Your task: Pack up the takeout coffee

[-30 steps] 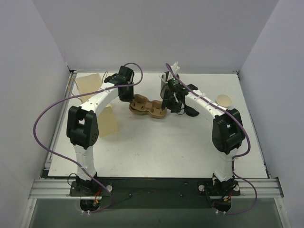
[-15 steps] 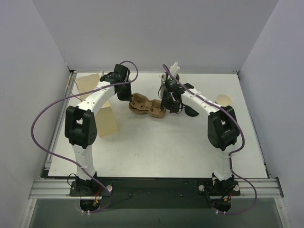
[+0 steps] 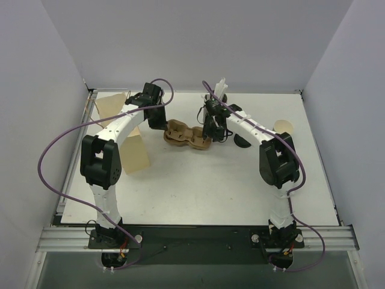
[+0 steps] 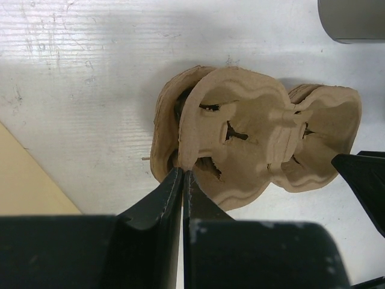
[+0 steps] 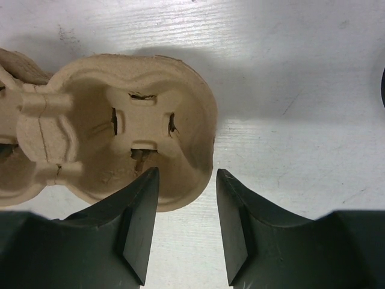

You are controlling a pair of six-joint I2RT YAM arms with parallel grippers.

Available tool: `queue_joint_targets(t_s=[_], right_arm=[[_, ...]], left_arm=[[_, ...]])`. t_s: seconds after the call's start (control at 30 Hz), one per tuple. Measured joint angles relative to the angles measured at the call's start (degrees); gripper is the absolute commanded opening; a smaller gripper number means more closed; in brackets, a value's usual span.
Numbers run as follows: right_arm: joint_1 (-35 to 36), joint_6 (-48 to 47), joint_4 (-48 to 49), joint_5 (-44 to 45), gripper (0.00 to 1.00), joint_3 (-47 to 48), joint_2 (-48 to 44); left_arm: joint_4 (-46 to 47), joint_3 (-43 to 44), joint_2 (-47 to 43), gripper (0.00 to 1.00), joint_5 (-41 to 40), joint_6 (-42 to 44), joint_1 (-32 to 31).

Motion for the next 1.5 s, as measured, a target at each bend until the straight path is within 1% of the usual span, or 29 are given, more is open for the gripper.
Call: queue_joint_targets(t_s=[0.23, 0.3, 0.33, 0.4, 0.43, 0.53, 0.57, 0.6, 0.63, 0.73, 0.8, 1.0, 1.07, 1.1, 1.17, 1.27, 1.3, 1.4, 1.5], right_arm=[[0.1, -0.6, -0.9, 1.8, 0.26, 0.2, 1.1], [0.1, -0.7, -0.9, 2.2, 0.25, 0.2, 1.1], [0.1, -0.7, -1.0, 2.4, 0.22, 0.2, 1.1], [0.1, -0.9, -1.1, 2.7, 0.19, 0.2, 1.1], [0.1, -1.0, -1.1, 2.8, 0.16, 0.2, 1.1], [0.1, -1.3, -1.2, 3.0, 0.12, 0.2, 1.1], [0.1, -1.3, -1.2, 3.0, 0.12, 0.2, 1.1], [0.2, -1.4, -1.2, 3.0, 0.18, 0.2, 1.1], [0.2, -1.4, -1.2, 3.0, 0.2, 0.2, 1.1], [0.4, -1.6, -1.2, 3.0, 0.22, 0.2, 1.1], [0.4, -1.6, -1.2, 3.0, 0.26, 0.2, 1.2], [0.4, -1.7, -1.2, 3.0, 0.25, 0.3, 1.8], [0.4, -1.7, -1.3, 3.0, 0.22, 0.5, 1.8], [0.4, -1.7, -1.3, 3.0, 0.19, 0.6, 1.8], [0.4, -1.7, -1.4, 3.0, 0.17, 0.8, 1.9], [0.5, -1.7, -1.3, 3.0, 0.11, 0.9, 1.8], [0.6, -1.7, -1.4, 3.0, 0.07, 0.9, 1.8], [0.7, -1.7, -1.5, 3.0, 0.01, 0.9, 1.9], [0.7, -1.8, -1.6, 3.0, 0.0, 1.3, 1.8]], left_arm=[[0.0, -0.2, -0.1, 0.0, 0.0, 0.0, 0.0], [0.0, -0.2, -0.1, 0.0, 0.0, 0.0, 0.0], [0.0, -0.2, -0.1, 0.0, 0.0, 0.0, 0.0], [0.0, -0.2, -0.1, 0.0, 0.0, 0.0, 0.0], [0.0, -0.3, -0.1, 0.0, 0.0, 0.0, 0.0], [0.2, -0.6, -0.2, 0.0, 0.0, 0.0, 0.0], [0.2, -0.6, -0.2, 0.0, 0.0, 0.0, 0.0], [0.2, -0.8, -0.3, 0.0, 0.0, 0.0, 0.0], [0.2, -0.9, -0.3, 0.0, 0.0, 0.0, 0.0], [0.3, -1.0, -0.3, 0.0, 0.0, 0.0, 0.0], [0.3, -1.0, -0.4, 0.0, 0.0, 0.0, 0.0], [0.3, -1.1, -0.4, 0.0, 0.0, 0.1, 0.0], [0.3, -1.1, -0.4, 0.0, 0.0, 0.1, 0.0], [0.3, -1.1, -0.4, 0.0, 0.0, 0.1, 0.0], [0.2, -1.1, -0.4, 0.0, 0.0, 0.1, 0.0], [0.3, -1.1, -0.4, 0.0, 0.0, 0.2, 0.0], [0.3, -1.1, -0.4, 0.0, 0.0, 0.3, 0.0], [0.3, -1.1, -0.4, 0.0, 0.0, 0.3, 0.0], [0.3, -1.1, -0.4, 0.0, -0.1, 0.4, 0.2]])
